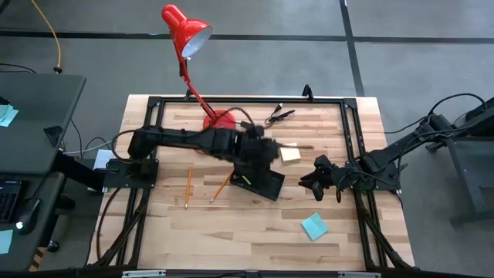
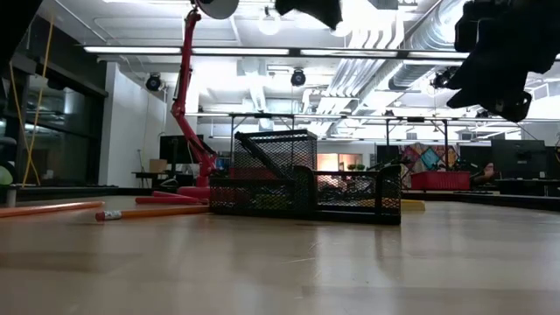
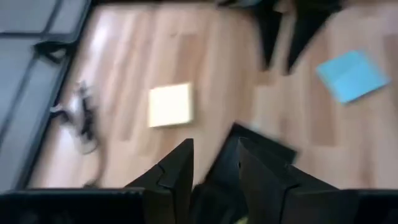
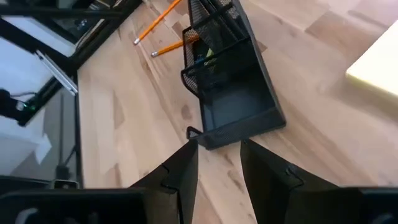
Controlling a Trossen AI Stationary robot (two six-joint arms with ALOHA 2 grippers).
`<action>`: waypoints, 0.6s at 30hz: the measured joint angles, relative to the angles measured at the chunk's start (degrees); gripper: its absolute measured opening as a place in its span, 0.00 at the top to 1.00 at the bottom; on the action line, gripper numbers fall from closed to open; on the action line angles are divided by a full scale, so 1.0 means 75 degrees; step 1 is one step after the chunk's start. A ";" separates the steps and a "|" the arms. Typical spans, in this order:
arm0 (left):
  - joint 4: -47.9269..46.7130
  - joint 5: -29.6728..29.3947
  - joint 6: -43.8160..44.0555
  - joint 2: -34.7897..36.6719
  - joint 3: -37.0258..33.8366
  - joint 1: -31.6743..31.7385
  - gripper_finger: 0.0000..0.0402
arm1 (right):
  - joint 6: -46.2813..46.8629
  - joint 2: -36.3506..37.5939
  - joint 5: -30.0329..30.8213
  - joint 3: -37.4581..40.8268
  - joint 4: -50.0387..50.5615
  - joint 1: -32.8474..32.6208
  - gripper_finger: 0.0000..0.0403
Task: Pick and place office supplies into organizer
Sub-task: Put the right orange pencil into the black desk organizer
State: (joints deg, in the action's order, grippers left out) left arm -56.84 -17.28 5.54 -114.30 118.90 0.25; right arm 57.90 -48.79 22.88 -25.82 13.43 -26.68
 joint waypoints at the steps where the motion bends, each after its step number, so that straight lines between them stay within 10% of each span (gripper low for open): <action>1: 0.0128 0.0058 0.0082 0.0045 -0.0168 -0.0061 0.73 | 0.0130 0.0000 -0.0014 0.0000 -0.0068 0.0000 0.71; 11: 0.3589 0.0009 0.2878 0.1101 -0.3336 -0.0968 0.74 | -0.0315 0.0000 -0.0154 -0.0003 -0.0472 0.0000 0.71; 18: 0.4540 -0.2903 0.4944 0.1961 -0.5329 -0.2558 0.74 | -0.0482 -0.0131 -0.0791 -0.0009 -0.0249 -0.0003 0.71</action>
State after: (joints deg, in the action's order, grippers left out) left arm -22.79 -39.05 42.63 -99.59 78.93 -18.93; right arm 54.28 -49.78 16.94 -25.89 11.56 -26.70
